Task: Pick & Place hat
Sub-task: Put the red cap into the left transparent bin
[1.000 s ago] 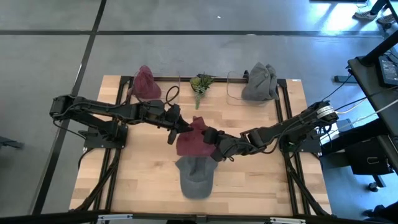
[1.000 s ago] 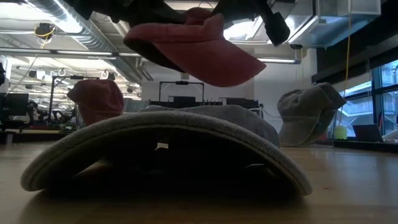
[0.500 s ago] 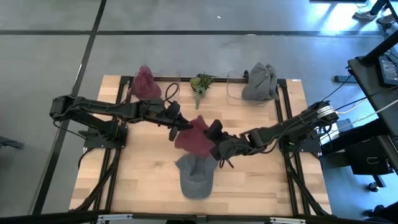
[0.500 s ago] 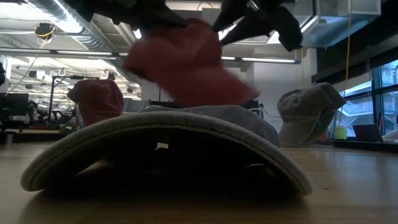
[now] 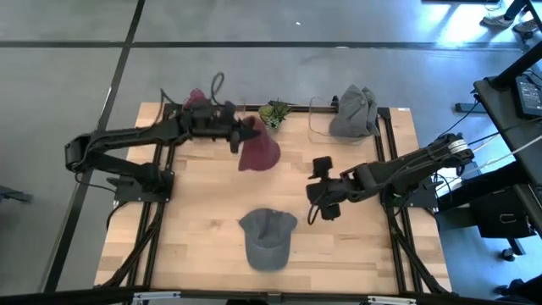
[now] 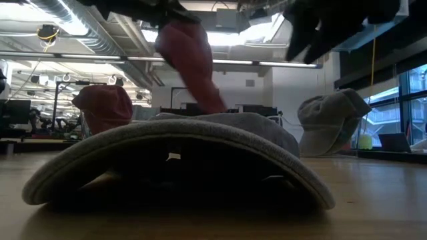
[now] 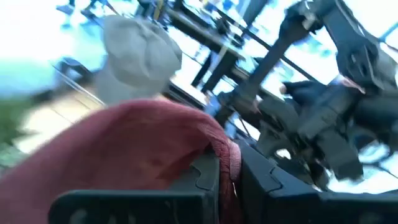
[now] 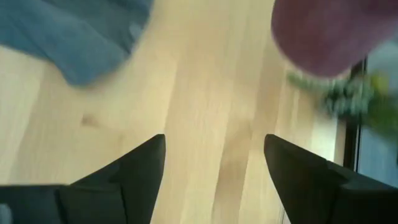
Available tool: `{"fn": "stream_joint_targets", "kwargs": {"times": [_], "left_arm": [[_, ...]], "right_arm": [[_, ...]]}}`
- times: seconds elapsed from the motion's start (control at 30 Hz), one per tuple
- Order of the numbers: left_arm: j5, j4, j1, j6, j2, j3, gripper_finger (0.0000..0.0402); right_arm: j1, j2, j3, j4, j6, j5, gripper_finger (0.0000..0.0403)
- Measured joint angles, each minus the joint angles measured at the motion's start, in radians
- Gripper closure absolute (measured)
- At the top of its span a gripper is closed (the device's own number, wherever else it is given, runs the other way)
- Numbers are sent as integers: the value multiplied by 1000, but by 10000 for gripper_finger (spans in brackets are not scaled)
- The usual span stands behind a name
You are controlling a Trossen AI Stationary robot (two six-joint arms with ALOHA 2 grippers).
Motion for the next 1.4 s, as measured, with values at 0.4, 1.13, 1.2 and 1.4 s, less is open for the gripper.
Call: {"fn": "stream_joint_targets", "kwargs": {"times": [0.4, 1.13, 1.2, 1.4], "left_arm": [[31, -338, 284, 227, -35, 212, 378], [219, -550, 595, 401, -32, 248, 378], [239, -550, 606, 412, -32, 265, 378], [320, -557, 636, 414, -32, 291, 378]], "right_arm": [[-11, -41, -84, -77, 138, 53, 131], [-203, -454, -471, 344, 93, -95, 131], [-220, -454, -488, 353, 100, -95, 131], [-251, -454, -545, 400, 109, -94, 131]]}}
